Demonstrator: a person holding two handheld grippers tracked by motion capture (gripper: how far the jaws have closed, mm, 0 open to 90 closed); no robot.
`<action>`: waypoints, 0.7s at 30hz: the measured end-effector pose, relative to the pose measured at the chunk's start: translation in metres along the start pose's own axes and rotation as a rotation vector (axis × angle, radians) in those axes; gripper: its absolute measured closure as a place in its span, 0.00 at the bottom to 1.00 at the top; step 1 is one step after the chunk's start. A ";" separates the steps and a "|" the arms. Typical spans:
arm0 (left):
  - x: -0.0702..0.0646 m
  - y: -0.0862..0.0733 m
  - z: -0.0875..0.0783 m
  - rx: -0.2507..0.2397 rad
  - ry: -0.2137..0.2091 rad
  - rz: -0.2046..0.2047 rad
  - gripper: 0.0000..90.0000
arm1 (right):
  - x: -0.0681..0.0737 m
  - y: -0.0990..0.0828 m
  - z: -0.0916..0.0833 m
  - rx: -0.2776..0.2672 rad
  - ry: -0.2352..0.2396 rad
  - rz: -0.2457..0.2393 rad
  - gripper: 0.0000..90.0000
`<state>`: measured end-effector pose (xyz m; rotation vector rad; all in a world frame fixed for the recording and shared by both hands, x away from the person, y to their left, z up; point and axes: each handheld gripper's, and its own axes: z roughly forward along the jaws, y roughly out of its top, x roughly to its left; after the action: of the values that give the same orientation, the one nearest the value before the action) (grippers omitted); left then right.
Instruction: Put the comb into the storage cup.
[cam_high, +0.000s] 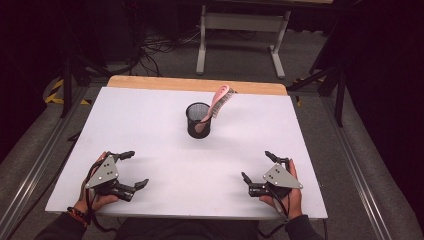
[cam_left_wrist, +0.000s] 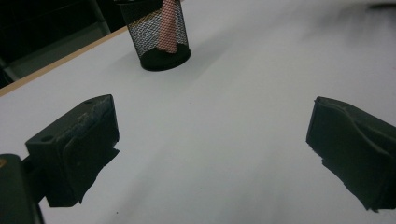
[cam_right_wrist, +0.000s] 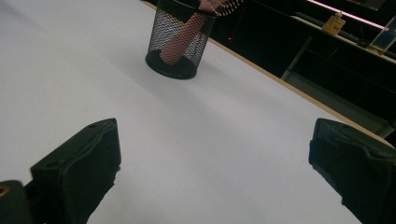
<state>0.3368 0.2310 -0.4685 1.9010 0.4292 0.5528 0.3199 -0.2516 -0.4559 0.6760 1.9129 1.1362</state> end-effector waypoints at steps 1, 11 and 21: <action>0.000 0.000 0.000 0.000 0.000 0.000 0.04 | 0.000 0.000 0.000 0.000 -0.001 0.002 0.03; 0.003 0.000 -0.001 -0.008 0.014 -0.013 0.04 | -0.005 0.002 -0.001 -0.028 -0.018 0.065 0.04; 0.003 -0.001 0.000 -0.004 0.013 -0.011 0.04 | -0.002 0.002 0.001 -0.012 -0.017 0.035 0.04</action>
<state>0.3387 0.2329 -0.4685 1.8913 0.4467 0.5586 0.3219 -0.2522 -0.4536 0.7127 1.8854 1.1595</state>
